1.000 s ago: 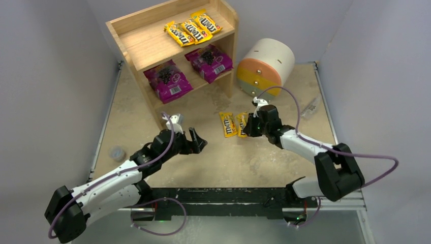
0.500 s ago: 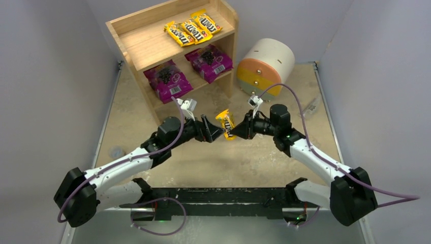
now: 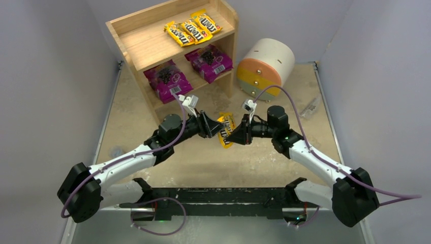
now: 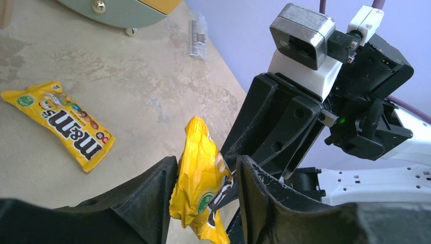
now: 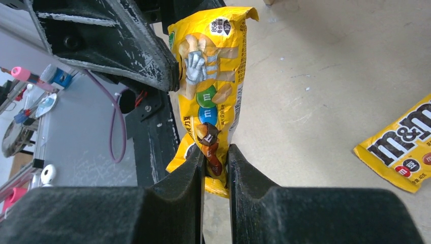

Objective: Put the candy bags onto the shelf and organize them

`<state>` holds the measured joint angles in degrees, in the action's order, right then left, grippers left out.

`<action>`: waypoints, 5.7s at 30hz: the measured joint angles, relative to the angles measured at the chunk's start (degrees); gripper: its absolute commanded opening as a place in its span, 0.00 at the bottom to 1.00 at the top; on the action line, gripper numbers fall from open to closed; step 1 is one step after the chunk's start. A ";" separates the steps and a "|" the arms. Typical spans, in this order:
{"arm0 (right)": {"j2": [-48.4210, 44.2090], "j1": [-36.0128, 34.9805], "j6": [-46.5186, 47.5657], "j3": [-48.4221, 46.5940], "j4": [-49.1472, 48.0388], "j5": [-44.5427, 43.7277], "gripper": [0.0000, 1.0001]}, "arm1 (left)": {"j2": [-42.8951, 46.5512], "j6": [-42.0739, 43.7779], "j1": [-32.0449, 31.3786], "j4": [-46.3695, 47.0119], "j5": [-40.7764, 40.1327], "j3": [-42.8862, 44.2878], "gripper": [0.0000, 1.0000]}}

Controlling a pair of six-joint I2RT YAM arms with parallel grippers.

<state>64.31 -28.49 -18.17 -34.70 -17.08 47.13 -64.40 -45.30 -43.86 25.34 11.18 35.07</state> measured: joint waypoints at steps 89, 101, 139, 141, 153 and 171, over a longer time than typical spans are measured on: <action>-8.20 -13.27 38.27 5.40 -26.84 -23.93 0.97 | 12.26 -21.86 0.17 -33.55 -30.47 21.00 0.00; -7.67 -14.49 57.02 7.65 -37.48 -19.26 0.78 | 10.27 -25.53 0.17 -40.04 -25.64 21.75 0.00; -1.29 -15.02 68.19 -16.83 -13.53 -19.52 0.13 | 23.98 -13.97 0.22 -57.70 -41.86 26.34 0.86; 1.11 -15.02 68.13 -21.03 -12.66 -20.85 0.13 | 27.89 -11.72 0.22 -61.07 -44.57 26.34 0.88; 23.69 -16.61 69.77 -53.79 -8.39 -25.07 0.14 | 27.45 -7.10 0.22 -72.65 -49.33 21.66 0.89; 40.48 -27.19 75.76 -75.32 -2.43 -47.84 0.24 | 32.74 -6.19 0.22 -74.55 -50.64 20.28 0.89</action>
<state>104.79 -55.68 57.58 -110.02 -19.51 -0.71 -31.66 -51.48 -43.64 -49.21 -39.46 55.35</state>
